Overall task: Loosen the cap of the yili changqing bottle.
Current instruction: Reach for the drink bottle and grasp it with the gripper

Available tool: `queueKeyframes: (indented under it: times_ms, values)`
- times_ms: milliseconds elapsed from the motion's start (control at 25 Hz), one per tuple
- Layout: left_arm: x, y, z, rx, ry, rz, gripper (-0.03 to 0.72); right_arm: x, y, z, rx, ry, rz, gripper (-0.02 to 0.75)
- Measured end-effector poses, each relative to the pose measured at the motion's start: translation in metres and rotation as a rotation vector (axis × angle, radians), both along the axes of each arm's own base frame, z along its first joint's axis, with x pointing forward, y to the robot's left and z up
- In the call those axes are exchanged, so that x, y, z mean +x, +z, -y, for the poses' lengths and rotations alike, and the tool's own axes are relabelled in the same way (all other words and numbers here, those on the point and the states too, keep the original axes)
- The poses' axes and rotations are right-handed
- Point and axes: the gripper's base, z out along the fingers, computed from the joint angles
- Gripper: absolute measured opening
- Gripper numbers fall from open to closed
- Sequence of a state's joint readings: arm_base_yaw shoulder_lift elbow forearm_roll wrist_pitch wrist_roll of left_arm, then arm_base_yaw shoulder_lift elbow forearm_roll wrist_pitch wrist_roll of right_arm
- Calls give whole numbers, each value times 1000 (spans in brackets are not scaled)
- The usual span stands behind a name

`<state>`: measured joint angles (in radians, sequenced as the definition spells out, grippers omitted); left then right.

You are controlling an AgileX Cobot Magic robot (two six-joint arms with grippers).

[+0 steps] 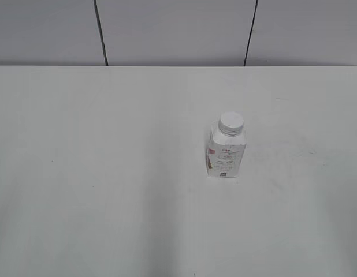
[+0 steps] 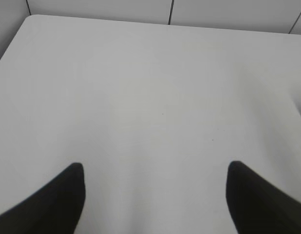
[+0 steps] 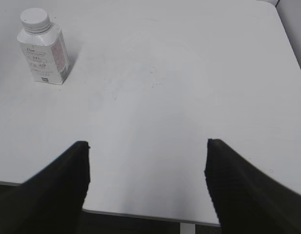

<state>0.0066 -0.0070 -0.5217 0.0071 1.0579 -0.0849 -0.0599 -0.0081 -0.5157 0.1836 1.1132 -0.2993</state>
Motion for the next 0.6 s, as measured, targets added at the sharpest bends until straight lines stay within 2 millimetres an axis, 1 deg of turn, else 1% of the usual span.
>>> queueKeyframes:
  times_ms: [600]
  values:
    - [0, 0, 0, 0, 0, 0, 544, 0, 0, 0, 0, 0, 0, 582]
